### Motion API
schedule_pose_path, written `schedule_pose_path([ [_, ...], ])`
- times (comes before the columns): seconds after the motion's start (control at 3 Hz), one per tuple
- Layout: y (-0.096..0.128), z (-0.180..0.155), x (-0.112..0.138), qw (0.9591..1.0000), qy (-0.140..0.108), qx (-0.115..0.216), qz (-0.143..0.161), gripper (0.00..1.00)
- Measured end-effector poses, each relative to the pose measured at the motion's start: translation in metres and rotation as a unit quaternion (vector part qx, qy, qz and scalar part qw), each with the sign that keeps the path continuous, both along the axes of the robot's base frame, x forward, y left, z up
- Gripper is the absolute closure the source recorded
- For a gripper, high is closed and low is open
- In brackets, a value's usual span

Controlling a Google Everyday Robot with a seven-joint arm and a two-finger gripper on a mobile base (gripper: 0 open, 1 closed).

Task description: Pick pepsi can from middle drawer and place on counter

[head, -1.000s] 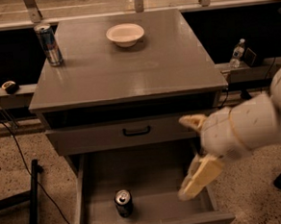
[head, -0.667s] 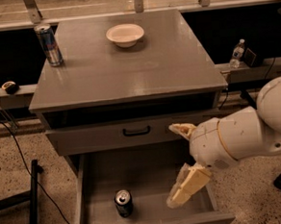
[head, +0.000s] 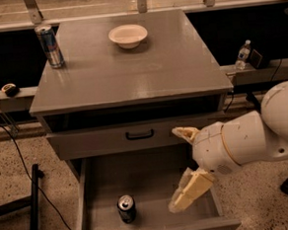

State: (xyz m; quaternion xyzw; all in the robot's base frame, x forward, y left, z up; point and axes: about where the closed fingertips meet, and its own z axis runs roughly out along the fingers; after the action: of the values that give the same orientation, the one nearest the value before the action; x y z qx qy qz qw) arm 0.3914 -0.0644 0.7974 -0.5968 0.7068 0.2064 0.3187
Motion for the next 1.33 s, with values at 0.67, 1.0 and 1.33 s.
schedule_pose_path([
  [0.67, 0.042, -0.123, 0.019, 0.9959, -0.039, 0.059, 0.057, 0.0],
  [1.0, 0.043, -0.138, 0.024, 0.995, -0.043, 0.069, 0.058, 0.0],
  [1.33, 0.043, -0.138, 0.024, 0.995, -0.043, 0.069, 0.058, 0.0],
])
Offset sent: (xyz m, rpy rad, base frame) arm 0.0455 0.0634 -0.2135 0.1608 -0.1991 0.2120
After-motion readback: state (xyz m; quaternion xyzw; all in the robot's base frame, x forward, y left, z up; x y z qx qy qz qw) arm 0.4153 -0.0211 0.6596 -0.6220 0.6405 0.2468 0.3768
